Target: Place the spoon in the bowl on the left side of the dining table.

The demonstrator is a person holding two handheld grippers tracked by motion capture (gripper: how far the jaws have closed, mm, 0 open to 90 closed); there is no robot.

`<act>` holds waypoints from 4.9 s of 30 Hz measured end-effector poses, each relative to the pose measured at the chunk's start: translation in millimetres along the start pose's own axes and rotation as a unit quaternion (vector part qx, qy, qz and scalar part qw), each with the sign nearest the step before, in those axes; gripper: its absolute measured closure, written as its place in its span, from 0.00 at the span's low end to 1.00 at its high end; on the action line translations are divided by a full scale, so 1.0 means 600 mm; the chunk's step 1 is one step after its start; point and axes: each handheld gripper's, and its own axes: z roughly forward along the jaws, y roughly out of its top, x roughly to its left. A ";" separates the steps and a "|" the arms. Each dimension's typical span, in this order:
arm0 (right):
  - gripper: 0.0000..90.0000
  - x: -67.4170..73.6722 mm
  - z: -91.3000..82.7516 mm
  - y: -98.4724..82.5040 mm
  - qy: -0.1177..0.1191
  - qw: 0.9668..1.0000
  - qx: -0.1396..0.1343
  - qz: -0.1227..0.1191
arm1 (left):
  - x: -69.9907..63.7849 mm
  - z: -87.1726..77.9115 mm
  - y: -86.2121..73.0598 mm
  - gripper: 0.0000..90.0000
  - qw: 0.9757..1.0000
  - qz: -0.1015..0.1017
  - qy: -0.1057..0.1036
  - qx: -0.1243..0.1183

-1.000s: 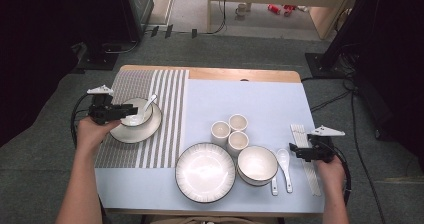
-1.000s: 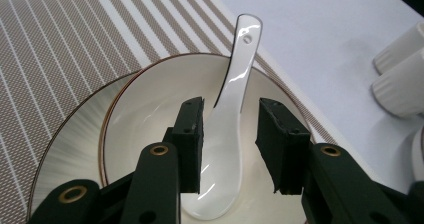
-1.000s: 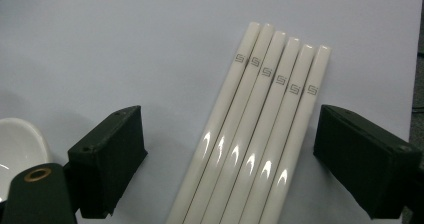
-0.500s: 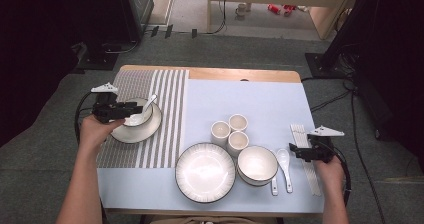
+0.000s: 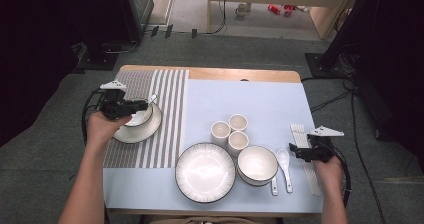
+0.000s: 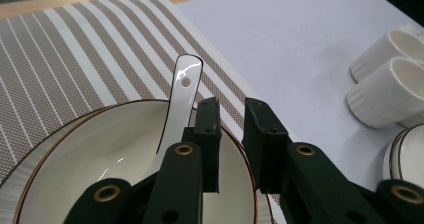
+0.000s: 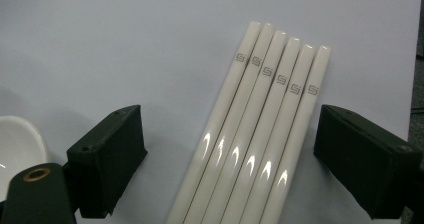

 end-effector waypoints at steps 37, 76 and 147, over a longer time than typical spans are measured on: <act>0.13 0.001 0.000 0.000 -0.002 1.000 0.000 -0.001 | 0.000 0.064 0.039 1.00 1.000 0.001 0.005 0.022; 0.13 0.002 0.000 -0.001 -0.003 1.000 -0.001 -0.002 | 0.021 0.075 0.038 0.69 0.997 -0.021 0.079 0.016; 0.13 0.001 0.000 0.000 -0.003 1.000 -0.001 0.000 | 0.072 0.007 0.005 0.53 0.990 -0.096 0.105 -0.012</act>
